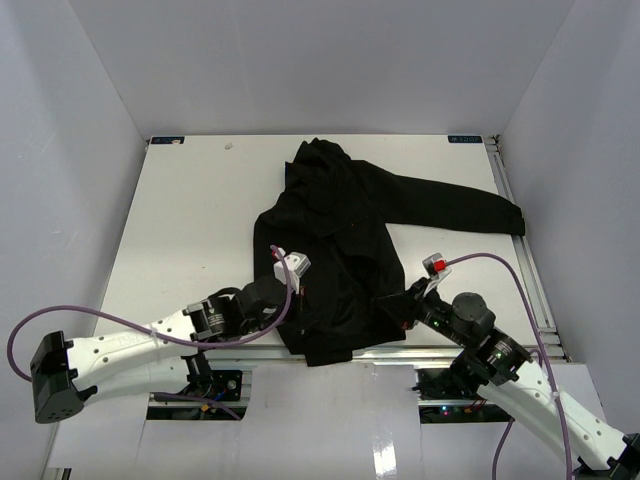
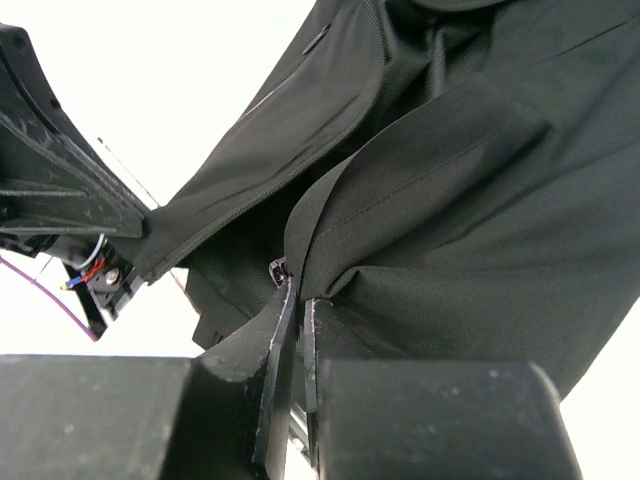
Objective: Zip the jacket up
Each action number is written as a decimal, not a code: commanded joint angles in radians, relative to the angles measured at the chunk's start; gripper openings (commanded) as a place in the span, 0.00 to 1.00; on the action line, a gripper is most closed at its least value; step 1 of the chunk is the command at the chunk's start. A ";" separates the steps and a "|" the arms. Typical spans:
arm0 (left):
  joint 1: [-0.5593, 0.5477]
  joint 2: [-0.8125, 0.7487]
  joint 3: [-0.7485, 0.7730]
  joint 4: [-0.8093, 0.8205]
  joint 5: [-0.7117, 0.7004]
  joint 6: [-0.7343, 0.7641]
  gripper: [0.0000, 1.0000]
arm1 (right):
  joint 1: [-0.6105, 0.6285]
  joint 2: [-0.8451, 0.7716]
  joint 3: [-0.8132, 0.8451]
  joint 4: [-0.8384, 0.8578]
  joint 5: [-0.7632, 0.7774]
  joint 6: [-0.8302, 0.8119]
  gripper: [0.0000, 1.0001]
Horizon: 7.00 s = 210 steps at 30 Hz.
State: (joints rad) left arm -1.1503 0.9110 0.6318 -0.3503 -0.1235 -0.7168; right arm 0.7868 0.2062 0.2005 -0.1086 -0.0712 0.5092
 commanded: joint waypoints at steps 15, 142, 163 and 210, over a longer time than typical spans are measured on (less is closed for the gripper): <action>-0.003 -0.084 -0.346 1.218 -0.028 0.343 0.00 | 0.007 0.180 -0.026 0.515 -0.221 0.013 0.08; -0.065 0.198 -0.320 1.358 -0.257 0.712 0.00 | 0.119 0.427 0.071 0.636 0.043 0.103 0.08; -0.092 0.236 -0.314 1.387 -0.331 0.781 0.00 | 0.145 0.391 0.055 0.546 0.190 0.131 0.08; -0.149 0.333 -0.274 1.427 -0.486 0.892 0.00 | 0.336 0.460 0.151 0.459 0.468 0.102 0.08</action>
State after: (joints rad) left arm -1.2919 1.2435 0.3264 1.0634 -0.6029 0.1652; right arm 1.1141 0.6609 0.2923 0.3084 0.3659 0.6140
